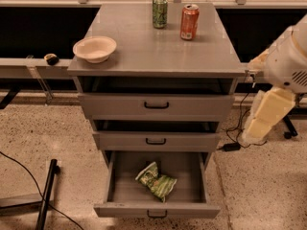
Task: Pick green jalapeno chip bag from bottom drawer and place on counter
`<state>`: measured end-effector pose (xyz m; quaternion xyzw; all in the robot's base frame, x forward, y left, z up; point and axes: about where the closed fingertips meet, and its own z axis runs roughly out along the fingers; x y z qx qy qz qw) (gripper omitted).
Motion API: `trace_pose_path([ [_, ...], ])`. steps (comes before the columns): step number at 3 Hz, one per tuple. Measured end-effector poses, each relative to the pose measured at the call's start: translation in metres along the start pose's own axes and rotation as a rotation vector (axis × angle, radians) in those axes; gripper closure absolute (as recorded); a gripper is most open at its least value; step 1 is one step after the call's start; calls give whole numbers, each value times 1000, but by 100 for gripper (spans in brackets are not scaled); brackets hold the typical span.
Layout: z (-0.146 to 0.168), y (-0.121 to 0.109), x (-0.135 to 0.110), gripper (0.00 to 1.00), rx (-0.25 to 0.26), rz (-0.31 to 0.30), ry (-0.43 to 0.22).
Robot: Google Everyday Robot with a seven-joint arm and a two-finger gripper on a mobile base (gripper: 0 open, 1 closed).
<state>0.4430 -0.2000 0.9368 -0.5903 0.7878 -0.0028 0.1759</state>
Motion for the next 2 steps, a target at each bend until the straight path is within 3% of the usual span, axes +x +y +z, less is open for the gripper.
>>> trace_pose_path([
  [1, 84, 30, 4, 0, -114, 41, -156],
  [2, 115, 42, 4, 0, -74, 66, -379],
])
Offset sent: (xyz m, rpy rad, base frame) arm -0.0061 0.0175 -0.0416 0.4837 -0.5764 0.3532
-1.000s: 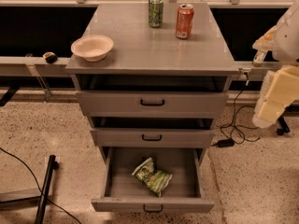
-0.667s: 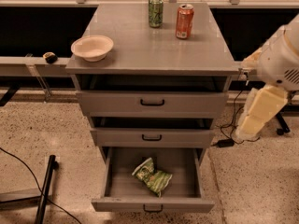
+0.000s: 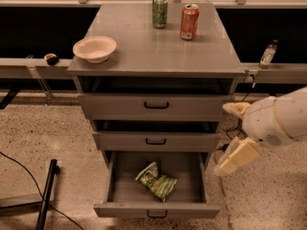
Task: Pick green jalapeno chip bag from bottom drawer and place on counter
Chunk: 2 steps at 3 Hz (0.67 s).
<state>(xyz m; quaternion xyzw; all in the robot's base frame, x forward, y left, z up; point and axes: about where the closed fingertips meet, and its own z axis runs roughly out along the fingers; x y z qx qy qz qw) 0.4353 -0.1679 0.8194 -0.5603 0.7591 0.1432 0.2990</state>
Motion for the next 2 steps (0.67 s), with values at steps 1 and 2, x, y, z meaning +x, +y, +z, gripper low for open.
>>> trace_pose_path([
  [1, -21, -9, 4, 0, 97, -5, -55],
  [2, 9, -11, 7, 0, 72, 12, -112],
])
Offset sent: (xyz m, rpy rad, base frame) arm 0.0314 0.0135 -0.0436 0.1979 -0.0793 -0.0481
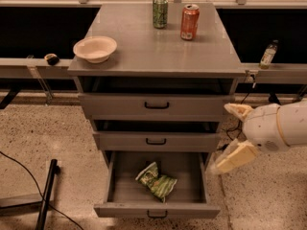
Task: Pick green jalapeno chip bag from bottom drawer and place on counter
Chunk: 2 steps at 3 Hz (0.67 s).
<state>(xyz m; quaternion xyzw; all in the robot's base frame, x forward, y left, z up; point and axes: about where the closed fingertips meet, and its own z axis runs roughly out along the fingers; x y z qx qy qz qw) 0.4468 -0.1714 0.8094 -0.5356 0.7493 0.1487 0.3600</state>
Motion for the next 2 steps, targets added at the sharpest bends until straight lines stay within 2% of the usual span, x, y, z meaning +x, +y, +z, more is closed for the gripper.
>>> trace_pose_path([
  [1, 90, 18, 5, 0, -98, -3, -94],
  [2, 176, 48, 27, 0, -156, -14, -185],
])
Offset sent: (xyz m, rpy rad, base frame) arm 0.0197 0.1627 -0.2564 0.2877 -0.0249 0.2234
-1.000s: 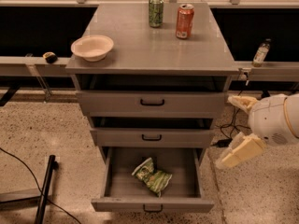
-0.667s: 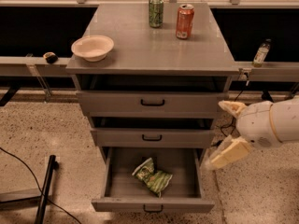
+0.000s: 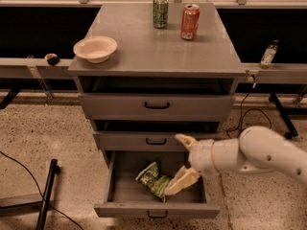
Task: Pick green jalapeno chip bag from bottom drawer and place on counter
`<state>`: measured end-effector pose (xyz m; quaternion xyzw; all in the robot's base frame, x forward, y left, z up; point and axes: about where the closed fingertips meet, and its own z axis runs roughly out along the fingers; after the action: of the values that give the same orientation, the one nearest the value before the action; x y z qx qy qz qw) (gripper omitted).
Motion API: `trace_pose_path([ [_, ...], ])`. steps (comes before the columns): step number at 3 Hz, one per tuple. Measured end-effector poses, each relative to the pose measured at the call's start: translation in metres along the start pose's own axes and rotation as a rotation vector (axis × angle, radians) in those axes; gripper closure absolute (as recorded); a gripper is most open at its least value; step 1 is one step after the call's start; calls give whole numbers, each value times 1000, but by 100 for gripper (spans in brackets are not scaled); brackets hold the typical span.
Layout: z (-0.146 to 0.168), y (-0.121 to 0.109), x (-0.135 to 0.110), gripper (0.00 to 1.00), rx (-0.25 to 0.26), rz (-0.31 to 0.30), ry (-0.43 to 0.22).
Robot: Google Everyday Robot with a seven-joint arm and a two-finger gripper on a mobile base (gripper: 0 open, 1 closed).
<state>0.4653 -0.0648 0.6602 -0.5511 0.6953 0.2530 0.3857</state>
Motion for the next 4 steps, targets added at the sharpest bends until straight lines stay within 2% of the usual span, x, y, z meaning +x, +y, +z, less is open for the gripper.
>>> trace_pose_path([
  [1, 52, 10, 31, 0, -22, -47, -58],
  [2, 53, 11, 32, 0, -26, -42, -61],
  [3, 71, -4, 56, 0, -26, 10, -74],
  [4, 98, -35, 119, 0, 40, 23, -87],
])
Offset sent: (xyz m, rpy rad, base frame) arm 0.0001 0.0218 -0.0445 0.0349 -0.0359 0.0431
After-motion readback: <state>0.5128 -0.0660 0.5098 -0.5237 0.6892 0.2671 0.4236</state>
